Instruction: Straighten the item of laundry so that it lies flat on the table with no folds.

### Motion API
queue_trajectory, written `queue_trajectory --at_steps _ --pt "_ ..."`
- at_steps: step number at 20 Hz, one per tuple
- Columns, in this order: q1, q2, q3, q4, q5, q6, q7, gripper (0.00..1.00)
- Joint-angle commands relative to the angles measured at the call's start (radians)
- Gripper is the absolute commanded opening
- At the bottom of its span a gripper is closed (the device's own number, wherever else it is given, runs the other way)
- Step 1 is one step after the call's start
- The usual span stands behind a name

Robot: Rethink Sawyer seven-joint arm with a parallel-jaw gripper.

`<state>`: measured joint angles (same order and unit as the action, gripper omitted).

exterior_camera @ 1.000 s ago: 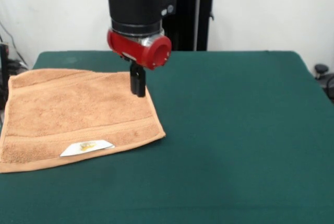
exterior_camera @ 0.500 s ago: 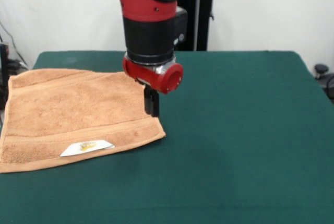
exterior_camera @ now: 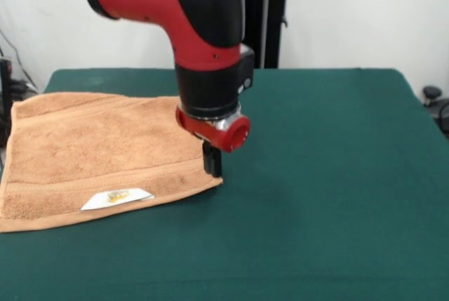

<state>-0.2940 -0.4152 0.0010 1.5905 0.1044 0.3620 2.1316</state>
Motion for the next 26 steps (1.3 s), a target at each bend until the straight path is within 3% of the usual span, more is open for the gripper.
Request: queue_trajectory --at_steps 1,8,18,26 --pt "0.039 0.130 0.108 -0.017 -0.003 -0.078 0.094 0.00" --pt "0.127 0.247 0.080 -0.135 0.071 -0.132 0.184 0.00" --pt "0.249 0.293 0.059 -0.189 0.251 -0.147 0.322 0.00" --pt "0.312 0.368 -0.006 -0.341 0.347 -0.104 0.255 0.00"
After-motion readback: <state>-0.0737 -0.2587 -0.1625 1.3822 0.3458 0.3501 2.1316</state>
